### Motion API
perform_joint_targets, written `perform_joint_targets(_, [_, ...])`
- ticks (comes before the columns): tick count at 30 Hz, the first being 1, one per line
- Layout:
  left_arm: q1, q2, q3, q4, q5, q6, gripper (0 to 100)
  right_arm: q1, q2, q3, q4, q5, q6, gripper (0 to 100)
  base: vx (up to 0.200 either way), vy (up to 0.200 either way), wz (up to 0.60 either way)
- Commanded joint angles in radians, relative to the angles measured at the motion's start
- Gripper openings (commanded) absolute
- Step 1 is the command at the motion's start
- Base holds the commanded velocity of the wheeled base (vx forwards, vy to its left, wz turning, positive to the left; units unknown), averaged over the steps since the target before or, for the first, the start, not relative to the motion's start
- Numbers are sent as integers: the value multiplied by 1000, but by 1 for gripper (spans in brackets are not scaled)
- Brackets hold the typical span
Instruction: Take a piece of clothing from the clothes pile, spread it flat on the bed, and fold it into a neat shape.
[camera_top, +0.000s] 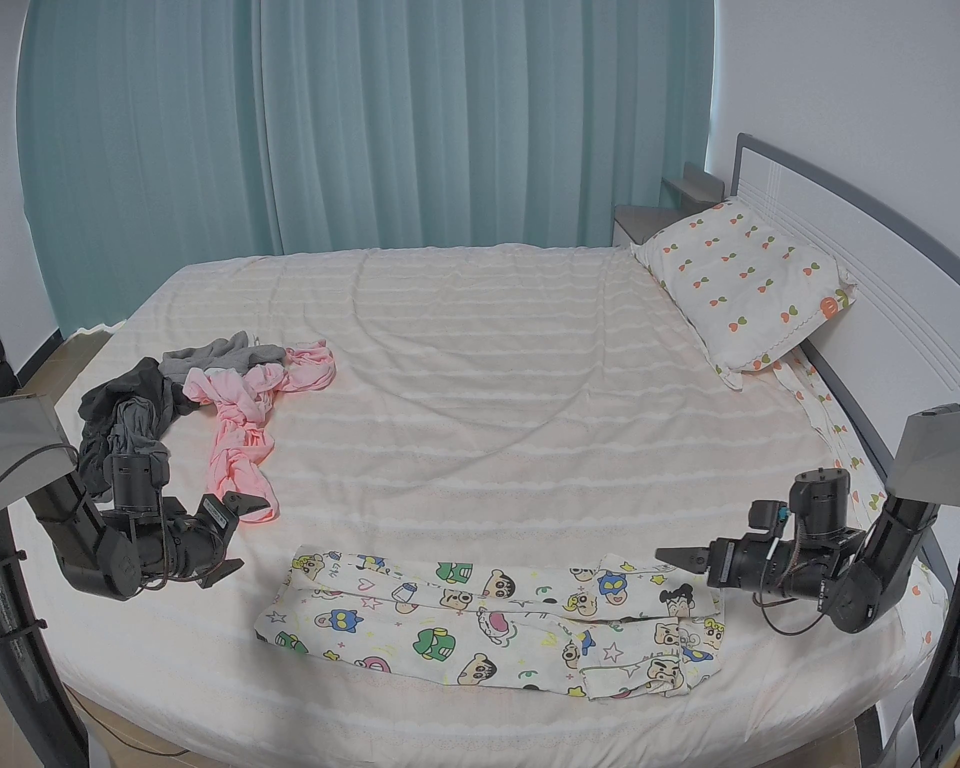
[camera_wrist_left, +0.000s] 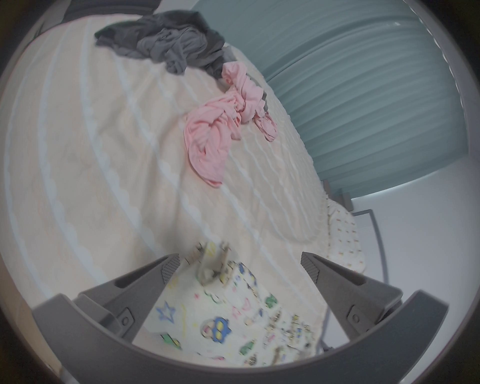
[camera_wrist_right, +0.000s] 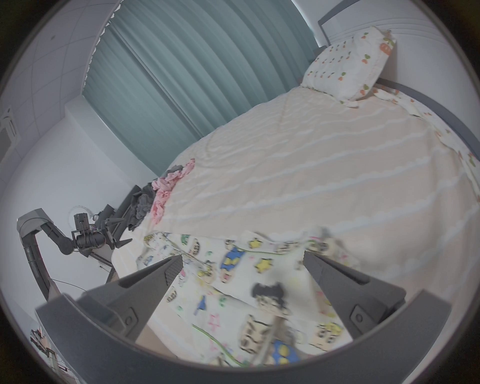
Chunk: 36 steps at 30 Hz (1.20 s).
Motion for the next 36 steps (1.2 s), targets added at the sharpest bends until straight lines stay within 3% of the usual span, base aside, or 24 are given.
perform_joint_targets(1, [11,-50,47,-44,-47,-56,100,80,141,-94,11,-52,28,100,0,0,0])
perform_joint_targets(13, [33,-29,115,-180,-47,-49,100,39,201,-10,10,-61,32,100,0,0,0])
perform_joint_targets(26, [30,-27,136,-205,-40,-42,100,34,80,71,-31,-61,141,100,0,0,0])
perform_joint_targets(33, [-53,14,110,-193,85,4,100,60,-96,147,-82,-61,258,100,0,0,0])
perform_joint_targets(36, [-119,54,32,-97,172,49,100,80,-132,190,-128,-61,324,100,0,0,0])
